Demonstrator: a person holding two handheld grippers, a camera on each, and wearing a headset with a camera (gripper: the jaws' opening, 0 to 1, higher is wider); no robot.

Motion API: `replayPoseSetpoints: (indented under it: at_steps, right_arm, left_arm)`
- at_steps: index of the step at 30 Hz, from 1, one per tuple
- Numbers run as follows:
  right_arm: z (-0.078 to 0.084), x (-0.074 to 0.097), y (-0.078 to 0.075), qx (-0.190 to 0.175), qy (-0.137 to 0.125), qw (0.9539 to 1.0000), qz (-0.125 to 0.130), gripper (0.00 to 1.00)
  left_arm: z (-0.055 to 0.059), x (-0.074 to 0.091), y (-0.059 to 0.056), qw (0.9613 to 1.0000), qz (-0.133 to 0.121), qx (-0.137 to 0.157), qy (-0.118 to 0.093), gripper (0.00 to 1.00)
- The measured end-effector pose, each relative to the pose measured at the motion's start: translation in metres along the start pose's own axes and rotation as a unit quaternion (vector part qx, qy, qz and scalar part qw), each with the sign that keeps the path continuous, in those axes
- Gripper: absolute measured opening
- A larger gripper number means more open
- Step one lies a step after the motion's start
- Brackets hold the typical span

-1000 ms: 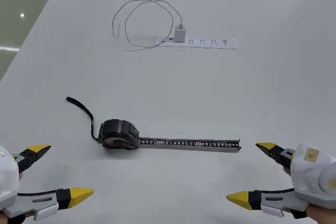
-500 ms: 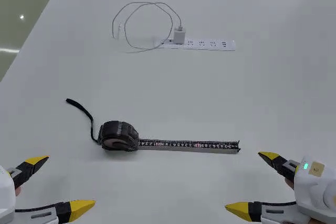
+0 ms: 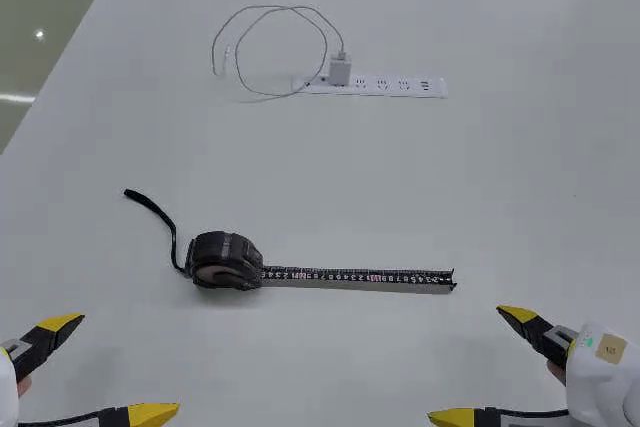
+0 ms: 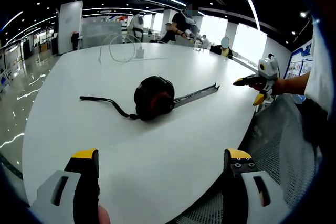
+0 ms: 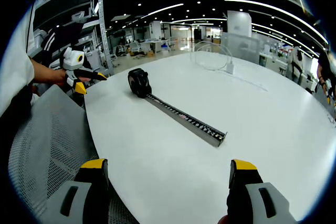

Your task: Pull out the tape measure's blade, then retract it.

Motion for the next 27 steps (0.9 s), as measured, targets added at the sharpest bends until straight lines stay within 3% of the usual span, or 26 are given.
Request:
replayPoseSetpoints:
  at_steps: [13,27]
  right_arm:
    - [0.0049,0.0087,0.0004,-0.018,-0.007,0.9998,0.006,0.96]
    - [0.0065,0.0093,0.0020,-0.011,-0.001,0.9999,0.004,0.97]
  left_arm:
    - [0.0013,0.0005,-0.0045,1.0000,-0.002,0.007,-0.004,0.97]
    - [0.0020,0.0009,-0.0049,1.0000,0.002,0.009,-0.003,0.97]
Point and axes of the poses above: the centre of the closed fingertips' face, and the gripper's own axes: x roughly backward along the fingers, y roughly to its left, z roughly out of its underside, the point moved 2 cm from there along x, roughly backward along the fingers, and after that the axes turned 5 degrees about -x, right-handed, at the moved point
